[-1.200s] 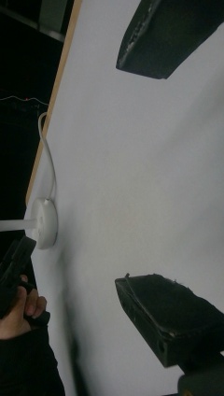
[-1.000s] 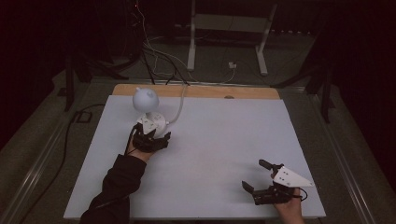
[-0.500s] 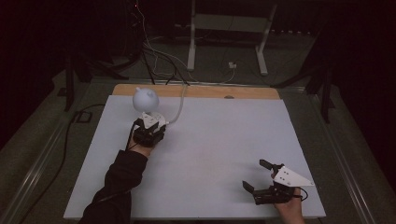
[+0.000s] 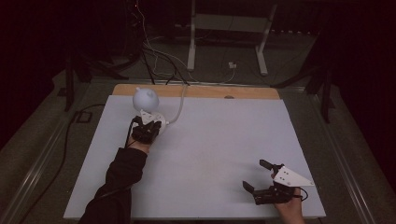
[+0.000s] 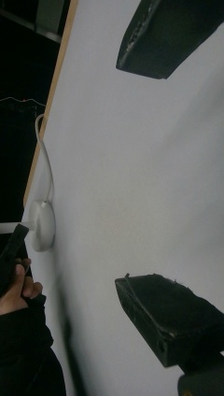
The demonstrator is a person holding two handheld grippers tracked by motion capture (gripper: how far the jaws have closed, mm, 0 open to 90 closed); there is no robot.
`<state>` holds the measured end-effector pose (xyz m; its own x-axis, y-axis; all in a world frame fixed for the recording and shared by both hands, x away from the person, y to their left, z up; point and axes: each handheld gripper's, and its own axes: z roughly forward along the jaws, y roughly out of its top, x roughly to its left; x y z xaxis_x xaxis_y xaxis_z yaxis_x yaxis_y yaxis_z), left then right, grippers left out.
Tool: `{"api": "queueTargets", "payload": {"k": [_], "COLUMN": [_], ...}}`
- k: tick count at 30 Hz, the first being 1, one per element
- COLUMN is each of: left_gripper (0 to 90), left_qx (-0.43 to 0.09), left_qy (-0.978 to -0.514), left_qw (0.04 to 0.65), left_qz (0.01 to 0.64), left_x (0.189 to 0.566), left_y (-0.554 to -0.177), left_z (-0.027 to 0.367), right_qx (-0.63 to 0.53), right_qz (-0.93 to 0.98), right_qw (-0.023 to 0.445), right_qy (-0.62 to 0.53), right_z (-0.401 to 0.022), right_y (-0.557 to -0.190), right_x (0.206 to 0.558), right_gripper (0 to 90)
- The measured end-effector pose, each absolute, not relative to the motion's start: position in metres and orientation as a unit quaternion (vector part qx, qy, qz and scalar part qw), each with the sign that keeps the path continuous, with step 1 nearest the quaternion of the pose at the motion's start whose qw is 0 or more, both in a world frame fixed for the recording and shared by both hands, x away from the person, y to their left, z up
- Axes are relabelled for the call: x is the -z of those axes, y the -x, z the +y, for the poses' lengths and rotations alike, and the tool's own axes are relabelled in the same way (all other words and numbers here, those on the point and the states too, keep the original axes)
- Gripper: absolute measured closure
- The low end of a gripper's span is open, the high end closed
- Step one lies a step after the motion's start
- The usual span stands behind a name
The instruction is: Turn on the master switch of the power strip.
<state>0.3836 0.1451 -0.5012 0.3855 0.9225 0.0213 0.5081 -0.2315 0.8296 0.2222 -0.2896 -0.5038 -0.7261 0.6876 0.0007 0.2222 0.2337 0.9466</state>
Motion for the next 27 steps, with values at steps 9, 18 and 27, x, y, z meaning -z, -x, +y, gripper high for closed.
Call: {"api": "queueTargets", "payload": {"k": [9,18,27], "left_gripper": [90.0,90.0,90.0], "left_qx": [-0.29,-0.304,-0.313], "left_qy": [-0.757,-0.765,-0.775], "left_qw": [0.367,0.346,0.33], "left_qz": [0.457,0.45,0.439], "left_x": [0.515,0.519,0.519], "left_y": [-0.392,-0.396,-0.399], "left_z": [0.143,0.142,0.138], "right_qx": [-0.541,-0.542,-0.541], "right_qz": [0.755,0.755,0.757], "right_qw": [0.214,0.214,0.214], "right_qy": [-0.301,-0.3,-0.299], "right_z": [-0.289,-0.29,-0.29], "right_y": [-0.222,-0.222,-0.222], "right_x": [0.504,0.504,0.503], "right_gripper": [0.0,0.0,0.0]}}
